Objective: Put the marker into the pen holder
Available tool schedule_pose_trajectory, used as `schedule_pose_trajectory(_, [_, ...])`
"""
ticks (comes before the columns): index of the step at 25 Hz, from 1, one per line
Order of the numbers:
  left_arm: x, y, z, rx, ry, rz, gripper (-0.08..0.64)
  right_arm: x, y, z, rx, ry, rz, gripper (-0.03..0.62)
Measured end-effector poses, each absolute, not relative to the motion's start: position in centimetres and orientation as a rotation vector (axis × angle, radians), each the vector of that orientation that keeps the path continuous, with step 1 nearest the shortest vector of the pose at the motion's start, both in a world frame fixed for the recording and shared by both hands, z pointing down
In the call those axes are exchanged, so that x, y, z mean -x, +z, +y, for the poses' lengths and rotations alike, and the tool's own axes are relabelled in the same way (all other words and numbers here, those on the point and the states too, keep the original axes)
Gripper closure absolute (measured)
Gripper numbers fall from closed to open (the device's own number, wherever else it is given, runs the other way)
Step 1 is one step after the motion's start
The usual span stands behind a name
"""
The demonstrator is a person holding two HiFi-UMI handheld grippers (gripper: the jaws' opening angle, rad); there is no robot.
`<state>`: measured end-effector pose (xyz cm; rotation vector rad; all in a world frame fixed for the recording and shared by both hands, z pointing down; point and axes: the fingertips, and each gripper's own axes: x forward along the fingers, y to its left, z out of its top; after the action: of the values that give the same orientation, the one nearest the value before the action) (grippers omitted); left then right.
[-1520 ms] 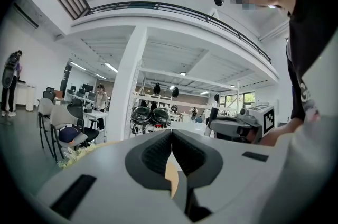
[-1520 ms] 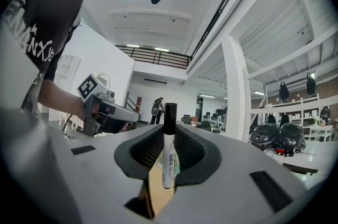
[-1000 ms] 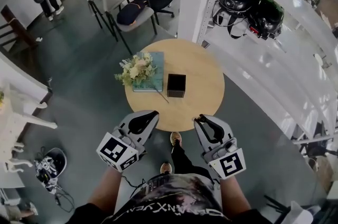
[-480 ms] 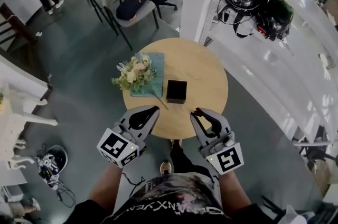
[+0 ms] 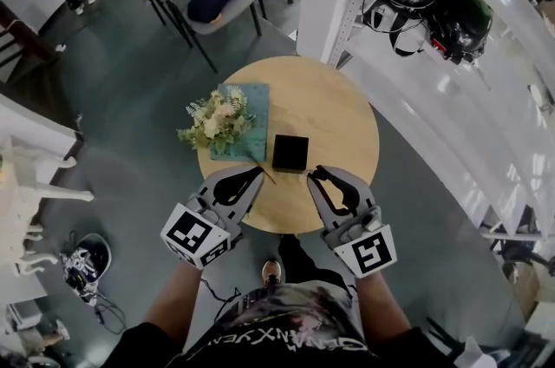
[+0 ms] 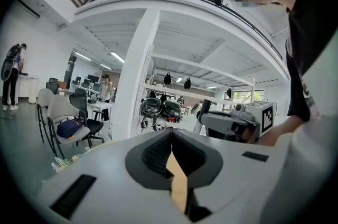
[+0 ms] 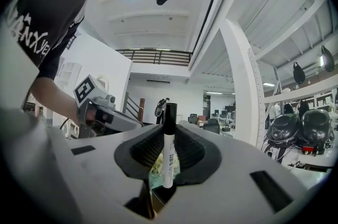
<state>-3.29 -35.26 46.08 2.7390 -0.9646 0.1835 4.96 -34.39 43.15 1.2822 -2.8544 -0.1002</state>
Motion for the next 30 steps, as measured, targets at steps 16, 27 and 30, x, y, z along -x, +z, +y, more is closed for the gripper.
schedule_pose_trajectory(16, [2.7,50.3,-39.2,-2.701,0.223,-0.941,0.54,-3.5,48.8,-39.6,-1.227,-0.013,-2.848,0.528])
schedule_pose_trajectory(27, [2.2,53.2,-40.0,-2.659,0.272,-0.924,0.54,-3.2,55.1,-41.1,-1.209,0.078,-2.773,0.528])
schedule_pose_trajectory(30, [2.3,53.5,-40.2,-2.652,0.277,-0.924,0.54,-3.3,56.9,-41.4,-1.215,0.104,-2.741,0.528])
